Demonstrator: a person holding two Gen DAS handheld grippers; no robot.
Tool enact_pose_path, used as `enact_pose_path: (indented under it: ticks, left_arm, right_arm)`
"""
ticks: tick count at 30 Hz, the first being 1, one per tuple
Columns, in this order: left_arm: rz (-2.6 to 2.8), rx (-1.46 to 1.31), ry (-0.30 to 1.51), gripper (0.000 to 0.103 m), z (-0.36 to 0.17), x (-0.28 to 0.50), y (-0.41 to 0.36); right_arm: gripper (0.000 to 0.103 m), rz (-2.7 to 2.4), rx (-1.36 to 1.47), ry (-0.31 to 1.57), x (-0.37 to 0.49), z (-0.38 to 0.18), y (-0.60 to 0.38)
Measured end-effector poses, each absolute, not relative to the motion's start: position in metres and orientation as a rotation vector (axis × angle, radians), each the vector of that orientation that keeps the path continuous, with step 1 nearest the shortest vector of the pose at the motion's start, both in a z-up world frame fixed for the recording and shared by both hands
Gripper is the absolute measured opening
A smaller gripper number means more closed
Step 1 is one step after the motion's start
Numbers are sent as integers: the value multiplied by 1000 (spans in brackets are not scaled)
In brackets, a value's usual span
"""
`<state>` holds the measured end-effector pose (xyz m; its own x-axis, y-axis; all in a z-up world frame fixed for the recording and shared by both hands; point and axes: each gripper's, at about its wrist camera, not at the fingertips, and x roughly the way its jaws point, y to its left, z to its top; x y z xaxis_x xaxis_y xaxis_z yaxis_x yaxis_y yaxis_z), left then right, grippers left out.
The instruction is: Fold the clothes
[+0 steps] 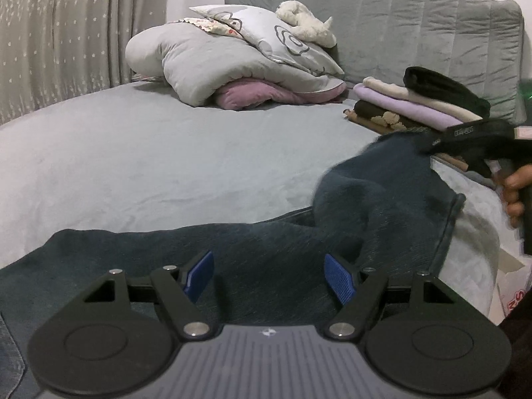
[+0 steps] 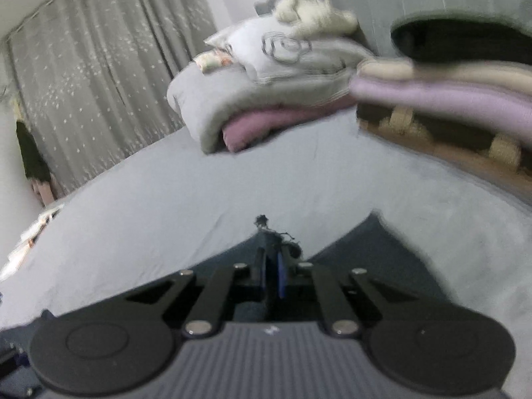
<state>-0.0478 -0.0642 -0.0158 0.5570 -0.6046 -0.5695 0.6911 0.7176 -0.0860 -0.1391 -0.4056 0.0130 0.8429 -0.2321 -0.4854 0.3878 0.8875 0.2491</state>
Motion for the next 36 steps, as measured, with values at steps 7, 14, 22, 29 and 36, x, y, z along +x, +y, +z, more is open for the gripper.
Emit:
enact_pose_path:
  ticks: [7,14,22,29,36]
  left_arm:
    - [-753,199,629,73,-21,-50,-63]
    - [-728,259,710,73,-38,-48,-61]
    - [-709,270,700,73,-31,-47,-53]
    - [-684,228,672,73,-23,-38,-43]
    - [-662,245,665,73,-25,-29,-43]
  right_arm:
    - [6,-405,247,553,-183,24,-420]
    - [7,-424,271,721,-194,-16,-428]
    - [31,-422,264,694,-210,-12,-430]
    - [31,-307,293,637,-176,1,-449]
    - [42,-242,310,676,-124,-17,-467]
